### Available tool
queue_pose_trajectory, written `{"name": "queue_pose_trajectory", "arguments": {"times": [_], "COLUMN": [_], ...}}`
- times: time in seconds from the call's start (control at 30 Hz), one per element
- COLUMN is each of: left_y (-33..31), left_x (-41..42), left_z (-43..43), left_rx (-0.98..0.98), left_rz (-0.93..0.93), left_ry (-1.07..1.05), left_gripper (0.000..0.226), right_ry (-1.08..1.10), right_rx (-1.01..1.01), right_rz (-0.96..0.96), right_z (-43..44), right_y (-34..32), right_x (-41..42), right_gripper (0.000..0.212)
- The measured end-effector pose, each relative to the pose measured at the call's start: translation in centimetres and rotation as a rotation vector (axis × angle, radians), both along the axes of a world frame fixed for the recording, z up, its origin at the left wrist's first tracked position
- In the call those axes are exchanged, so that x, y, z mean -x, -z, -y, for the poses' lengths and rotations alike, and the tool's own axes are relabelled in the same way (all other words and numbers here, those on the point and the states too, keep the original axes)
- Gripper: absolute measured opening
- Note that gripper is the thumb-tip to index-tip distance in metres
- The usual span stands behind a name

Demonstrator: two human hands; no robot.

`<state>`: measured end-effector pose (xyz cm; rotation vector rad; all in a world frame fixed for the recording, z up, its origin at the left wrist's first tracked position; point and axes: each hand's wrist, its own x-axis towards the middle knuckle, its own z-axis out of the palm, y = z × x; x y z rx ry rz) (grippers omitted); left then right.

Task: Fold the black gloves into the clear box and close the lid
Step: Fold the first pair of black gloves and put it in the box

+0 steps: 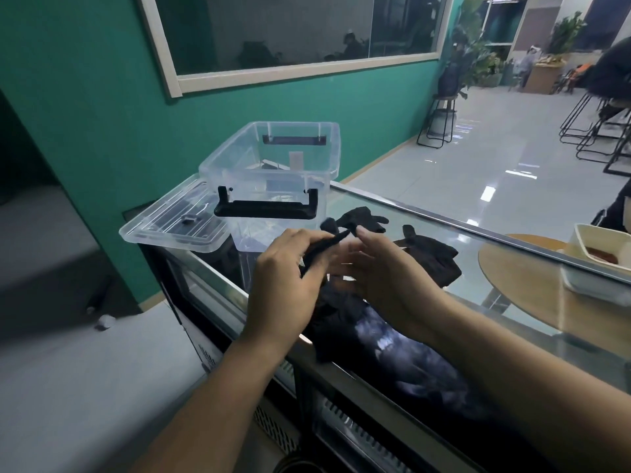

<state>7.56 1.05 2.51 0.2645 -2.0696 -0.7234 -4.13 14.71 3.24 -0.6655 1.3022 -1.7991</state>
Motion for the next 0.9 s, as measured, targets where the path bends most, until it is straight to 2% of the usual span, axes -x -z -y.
{"name": "queue_pose_trajectory", "arguments": {"times": [0.2, 0.27, 0.43, 0.53, 0.7, 0.9], "left_y": [-1.1, -1.1, 0.9, 2.8, 5.2, 6.6], "left_x": [-0.4, -0.7, -2.0, -2.7, -3.6, -4.5], "left_z": [0.2, -0.1, -0.6, -0.4, -0.2, -0.4], "left_rx": [0.003, 0.036, 0.189, 0.234, 0.259, 0.283], "left_rz": [-0.042, -0.042, 0.030, 0.067, 0.106, 0.172], "left_ry": [0.072, 0.129, 0.176, 0.180, 0.197, 0.191], "left_gripper": [0.012, 0.015, 0.023, 0.025, 0.022, 0.031], "right_ry": [-0.197, -0.261, -0.230, -0.193, -0.207, -0.235], "right_rx": [-0.171, -0.186, -0.048, -0.007, -0.054, -0.071], "right_rz": [0.141, 0.188, 0.325, 0.364, 0.348, 0.308], "right_z": [0.4, 0.5, 0.3, 0.2, 0.6, 1.0], "right_y": [0.8, 1.0, 0.8, 0.7, 1.7, 2.6], "right_x": [0.6, 0.8, 1.4, 1.6, 1.6, 2.0], "right_gripper": [0.091, 0.098, 0.092, 0.098, 0.101, 0.104]}}
